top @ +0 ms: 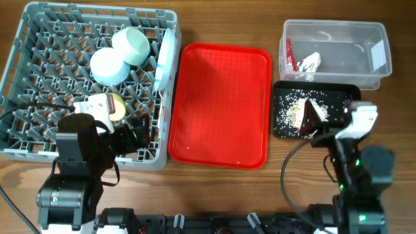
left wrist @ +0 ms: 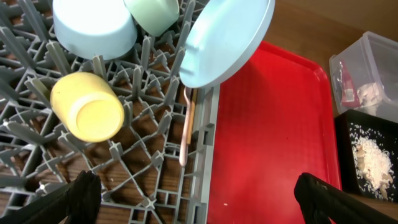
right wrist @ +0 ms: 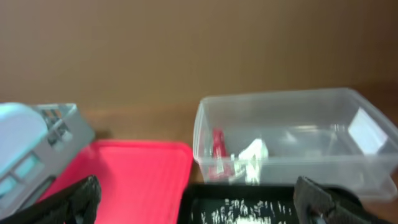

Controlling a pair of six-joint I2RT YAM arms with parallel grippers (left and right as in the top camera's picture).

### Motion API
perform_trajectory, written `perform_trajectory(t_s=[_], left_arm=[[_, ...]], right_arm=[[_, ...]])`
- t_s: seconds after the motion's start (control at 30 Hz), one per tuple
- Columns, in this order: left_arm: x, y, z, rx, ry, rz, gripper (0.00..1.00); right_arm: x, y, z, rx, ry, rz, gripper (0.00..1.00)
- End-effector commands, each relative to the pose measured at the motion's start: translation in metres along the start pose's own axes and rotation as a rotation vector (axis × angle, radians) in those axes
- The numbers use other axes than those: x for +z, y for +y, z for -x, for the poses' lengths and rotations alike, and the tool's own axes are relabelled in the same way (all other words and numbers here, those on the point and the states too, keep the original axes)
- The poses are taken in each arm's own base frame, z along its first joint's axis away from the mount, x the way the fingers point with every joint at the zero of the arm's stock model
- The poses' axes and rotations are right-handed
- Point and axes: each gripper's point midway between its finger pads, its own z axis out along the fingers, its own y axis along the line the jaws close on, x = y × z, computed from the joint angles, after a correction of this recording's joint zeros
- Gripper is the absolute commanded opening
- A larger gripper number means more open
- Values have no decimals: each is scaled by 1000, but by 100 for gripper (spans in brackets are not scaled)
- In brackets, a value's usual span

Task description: Sort waste into correct bins and load items into the dishwasher rack

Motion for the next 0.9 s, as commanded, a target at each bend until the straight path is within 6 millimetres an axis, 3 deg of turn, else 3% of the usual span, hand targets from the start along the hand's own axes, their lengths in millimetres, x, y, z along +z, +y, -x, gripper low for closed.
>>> perform_trajectory(t_s=[0.0, 0.3, 0.63, 0.77, 0.87], left_arm=[[1, -3, -2, 13, 6, -16, 100], [1, -3, -2, 13, 6, -16, 100], [1, -3, -2, 13, 7, -16, 100], [1, -3, -2, 13, 6, -16, 100], [1, -3, -2, 13, 6, -16, 100]], right_arm=[[-7, 4, -3, -26, -114, 28, 100], [-23, -3, 1, -44, -382, 5, 100], [-24, -8, -9, -74, -445, -21, 100], [-17, -9, -26, -114, -373, -29, 100], [-8, -13, -52, -108, -260, -38, 100]])
